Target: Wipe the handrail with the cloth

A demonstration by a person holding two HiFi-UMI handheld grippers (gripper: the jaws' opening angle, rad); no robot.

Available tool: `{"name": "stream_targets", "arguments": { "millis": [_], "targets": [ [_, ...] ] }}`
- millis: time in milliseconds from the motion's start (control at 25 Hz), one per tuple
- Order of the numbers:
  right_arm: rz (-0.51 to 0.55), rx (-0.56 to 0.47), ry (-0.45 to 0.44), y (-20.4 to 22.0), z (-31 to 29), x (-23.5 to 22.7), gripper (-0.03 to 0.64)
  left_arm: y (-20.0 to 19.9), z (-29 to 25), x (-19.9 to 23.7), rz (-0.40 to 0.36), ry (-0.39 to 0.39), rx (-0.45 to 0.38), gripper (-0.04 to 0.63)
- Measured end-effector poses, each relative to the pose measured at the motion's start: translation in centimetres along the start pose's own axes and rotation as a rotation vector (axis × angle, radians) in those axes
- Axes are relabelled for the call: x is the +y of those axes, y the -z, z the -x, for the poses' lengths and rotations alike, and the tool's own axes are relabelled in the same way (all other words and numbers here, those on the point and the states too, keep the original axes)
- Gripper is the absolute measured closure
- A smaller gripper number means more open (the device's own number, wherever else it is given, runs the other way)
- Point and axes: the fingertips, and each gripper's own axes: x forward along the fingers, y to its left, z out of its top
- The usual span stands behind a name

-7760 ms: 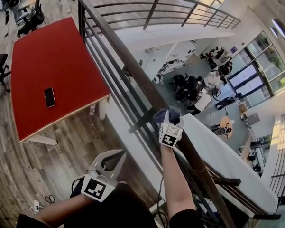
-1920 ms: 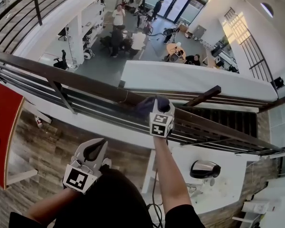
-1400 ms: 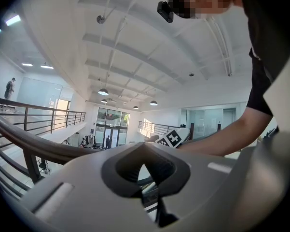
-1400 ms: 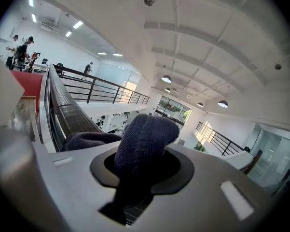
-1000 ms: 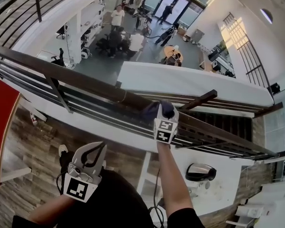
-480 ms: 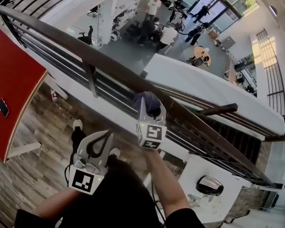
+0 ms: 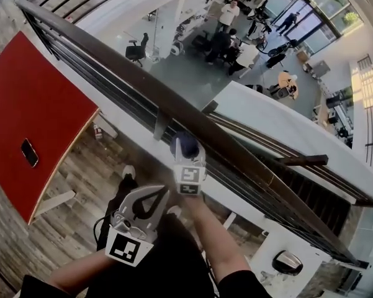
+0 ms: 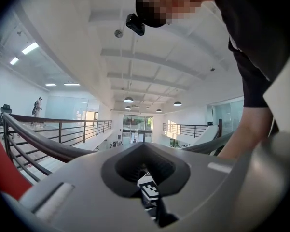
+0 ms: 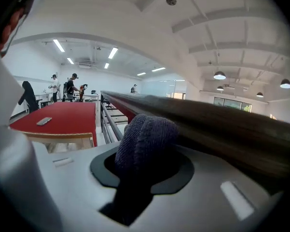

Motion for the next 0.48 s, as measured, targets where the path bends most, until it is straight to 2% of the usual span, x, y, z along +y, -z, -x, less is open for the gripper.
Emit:
{"name": "stream_targets", "arguments": {
  "millis": [240, 480],
  "targets": [
    [-0.029, 0.133, 0.068, 3.4, -5.1, -0.3, 0.506, 0.9, 1.0, 5.5, 0.03, 0.014, 0.054, 0.597],
    [-0.067, 0.212, 0.136, 5.9, -7.8, -1.6, 0.506, 1.7, 1.4, 8.9, 0.074, 0.042, 0.076, 0.597]
  ]
}}
